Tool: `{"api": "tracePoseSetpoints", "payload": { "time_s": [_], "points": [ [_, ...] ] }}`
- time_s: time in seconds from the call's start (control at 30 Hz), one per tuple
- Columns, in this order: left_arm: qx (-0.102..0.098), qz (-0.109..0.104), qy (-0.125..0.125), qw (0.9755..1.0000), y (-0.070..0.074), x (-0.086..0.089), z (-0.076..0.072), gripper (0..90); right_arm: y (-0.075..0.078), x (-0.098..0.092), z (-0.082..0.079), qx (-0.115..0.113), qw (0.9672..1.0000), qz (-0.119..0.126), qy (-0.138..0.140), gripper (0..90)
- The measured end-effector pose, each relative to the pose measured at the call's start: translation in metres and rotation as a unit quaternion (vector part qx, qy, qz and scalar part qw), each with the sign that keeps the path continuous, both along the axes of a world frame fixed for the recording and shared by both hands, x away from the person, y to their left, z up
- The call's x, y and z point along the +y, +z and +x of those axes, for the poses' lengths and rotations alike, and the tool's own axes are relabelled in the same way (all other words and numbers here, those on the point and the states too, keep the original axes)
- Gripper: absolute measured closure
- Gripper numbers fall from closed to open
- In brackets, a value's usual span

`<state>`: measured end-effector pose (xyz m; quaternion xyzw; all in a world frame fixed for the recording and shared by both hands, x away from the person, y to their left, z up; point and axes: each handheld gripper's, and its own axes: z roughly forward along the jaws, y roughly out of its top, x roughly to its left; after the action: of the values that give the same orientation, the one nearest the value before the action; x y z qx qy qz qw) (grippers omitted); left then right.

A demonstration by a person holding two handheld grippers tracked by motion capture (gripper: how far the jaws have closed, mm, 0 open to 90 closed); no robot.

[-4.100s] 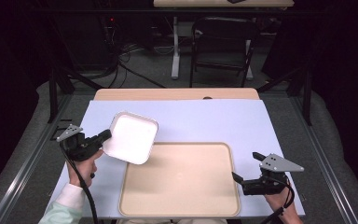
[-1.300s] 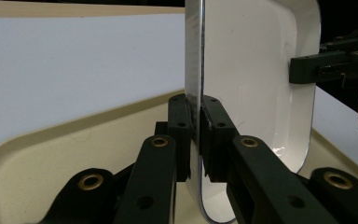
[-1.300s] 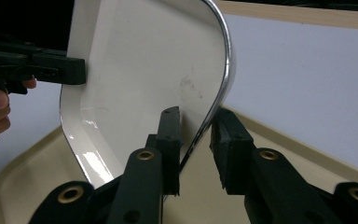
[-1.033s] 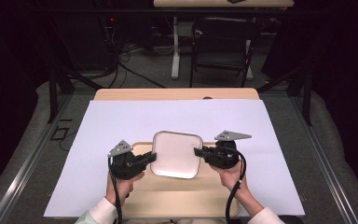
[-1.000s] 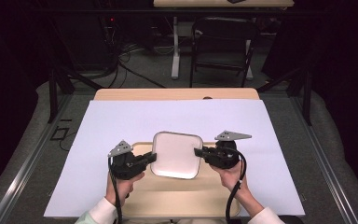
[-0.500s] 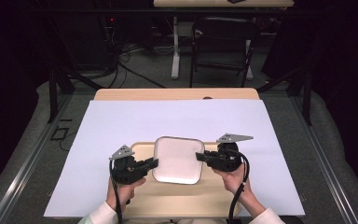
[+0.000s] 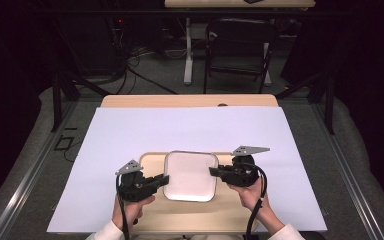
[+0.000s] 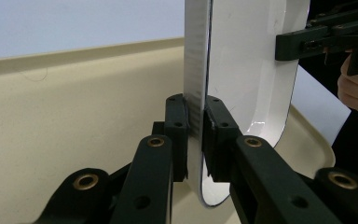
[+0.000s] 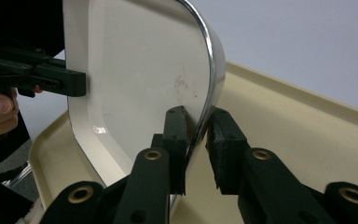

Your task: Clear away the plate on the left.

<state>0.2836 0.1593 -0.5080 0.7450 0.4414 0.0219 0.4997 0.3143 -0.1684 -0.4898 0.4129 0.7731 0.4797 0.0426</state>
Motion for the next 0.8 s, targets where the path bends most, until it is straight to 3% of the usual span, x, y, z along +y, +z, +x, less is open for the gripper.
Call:
{"api": "tracePoseSetpoints", "payload": {
  "time_s": [0.3,0.8],
  "points": [
    [0.015,0.001,0.003,0.9999,-0.004,0.002,-0.006,81.0,-0.004,0.003,0.0,0.016,0.9998,-0.007,0.01,77.9],
    [0.043,0.03,-0.004,0.9986,-0.015,0.0,-0.001,80.3,-0.022,0.008,0.014,0.063,0.9975,-0.028,0.017,77.4]
  ]
}}
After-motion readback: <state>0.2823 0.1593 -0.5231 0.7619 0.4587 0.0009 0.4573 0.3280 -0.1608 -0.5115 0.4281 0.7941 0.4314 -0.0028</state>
